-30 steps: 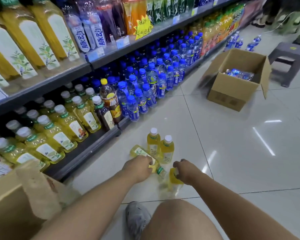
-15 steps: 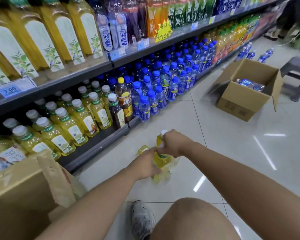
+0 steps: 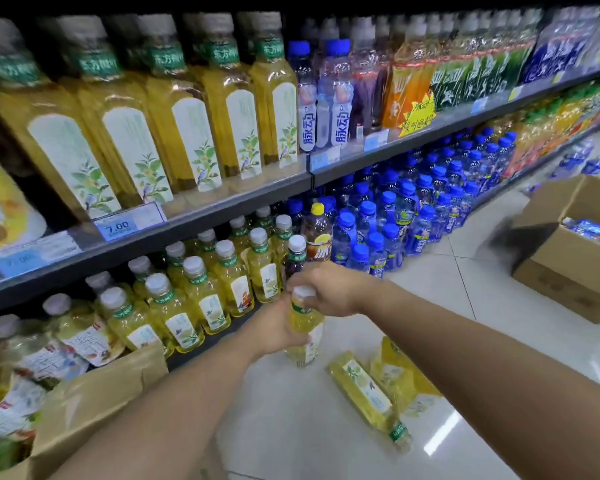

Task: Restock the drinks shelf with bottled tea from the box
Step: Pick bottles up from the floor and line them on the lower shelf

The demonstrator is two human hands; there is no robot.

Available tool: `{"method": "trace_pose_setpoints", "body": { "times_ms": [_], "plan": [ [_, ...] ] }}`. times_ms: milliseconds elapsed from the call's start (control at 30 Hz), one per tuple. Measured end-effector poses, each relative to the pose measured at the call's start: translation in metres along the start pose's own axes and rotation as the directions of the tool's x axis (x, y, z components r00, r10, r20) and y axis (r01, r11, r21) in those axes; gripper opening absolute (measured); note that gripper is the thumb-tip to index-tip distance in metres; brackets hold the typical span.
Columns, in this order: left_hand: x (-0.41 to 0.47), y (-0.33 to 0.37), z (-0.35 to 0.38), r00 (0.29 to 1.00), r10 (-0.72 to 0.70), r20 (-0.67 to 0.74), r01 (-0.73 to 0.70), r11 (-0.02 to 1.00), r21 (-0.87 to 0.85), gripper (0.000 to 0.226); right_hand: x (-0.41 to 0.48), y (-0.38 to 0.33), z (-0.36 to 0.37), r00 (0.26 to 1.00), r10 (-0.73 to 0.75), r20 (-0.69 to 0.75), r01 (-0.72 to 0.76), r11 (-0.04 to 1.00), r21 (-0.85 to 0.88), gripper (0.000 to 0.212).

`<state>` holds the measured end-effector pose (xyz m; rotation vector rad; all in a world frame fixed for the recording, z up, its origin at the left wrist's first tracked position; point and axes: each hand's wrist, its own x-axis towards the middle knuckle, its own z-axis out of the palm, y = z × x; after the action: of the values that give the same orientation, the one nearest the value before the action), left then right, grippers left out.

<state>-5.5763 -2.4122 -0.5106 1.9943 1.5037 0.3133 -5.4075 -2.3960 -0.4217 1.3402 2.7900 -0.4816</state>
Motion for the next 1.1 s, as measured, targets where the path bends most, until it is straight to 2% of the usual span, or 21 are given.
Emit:
{"method": "trace_pose_setpoints", "body": {
  "times_ms": [100, 233, 333, 400, 467, 567, 700, 833, 1100],
  "plan": [
    [0.021, -0.022, -0.019, 0.989, -0.038, -0.143, 0.036, 0.999, -0.018, 0.085, 0.046, 0.005, -0.003, 0.998, -0.035, -0.043, 0.034, 0.999, -0.006, 0.036],
    [0.051, -0.044, -0.032, 0.933, -0.142, -0.331, 0.136, 0.99, -0.042, 0.082, 0.093, 0.019, 0.005, 0.977, -0.017, -0.211, 0.027, 0.999, 0.046, 0.042],
    [0.069, -0.058, -0.028, 0.892, -0.241, -0.383, 0.228, 0.97, -0.08, 0.076, 0.11, 0.026, 0.021, 0.925, 0.023, -0.38, 0.009, 0.997, 0.083, 0.035],
    [0.076, -0.066, -0.024, 0.861, -0.303, -0.408, 0.276, 0.953, -0.126, 0.076, 0.108, 0.033, 0.04, 0.895, 0.061, -0.443, -0.01, 0.993, 0.118, 0.027],
    [0.079, -0.071, -0.022, 0.842, -0.337, -0.422, 0.279, 0.94, -0.194, 0.078, 0.096, 0.04, 0.064, 0.897, 0.083, -0.434, -0.021, 0.989, 0.146, 0.022],
    [0.081, -0.076, -0.022, 0.837, -0.316, -0.447, 0.254, 0.948, -0.194, 0.076, 0.075, 0.048, 0.101, 0.903, 0.084, -0.421, -0.019, 0.988, 0.155, 0.018],
    [0.079, -0.077, -0.018, 0.9, -0.204, -0.385, 0.186, 0.979, -0.084, 0.072, 0.056, 0.054, 0.138, 0.928, 0.139, -0.347, -0.083, 0.982, 0.169, 0.02],
    [0.078, -0.075, -0.007, 0.925, -0.187, -0.33, 0.167, 0.982, -0.089, 0.075, 0.043, 0.062, 0.163, 0.956, 0.18, -0.23, -0.144, 0.975, 0.167, 0.024],
    [0.091, -0.075, 0.0, 0.893, -0.273, -0.357, 0.231, 0.96, -0.157, 0.076, 0.025, 0.072, 0.195, 0.957, 0.252, -0.143, -0.225, 0.957, 0.181, 0.03]
  ]
}}
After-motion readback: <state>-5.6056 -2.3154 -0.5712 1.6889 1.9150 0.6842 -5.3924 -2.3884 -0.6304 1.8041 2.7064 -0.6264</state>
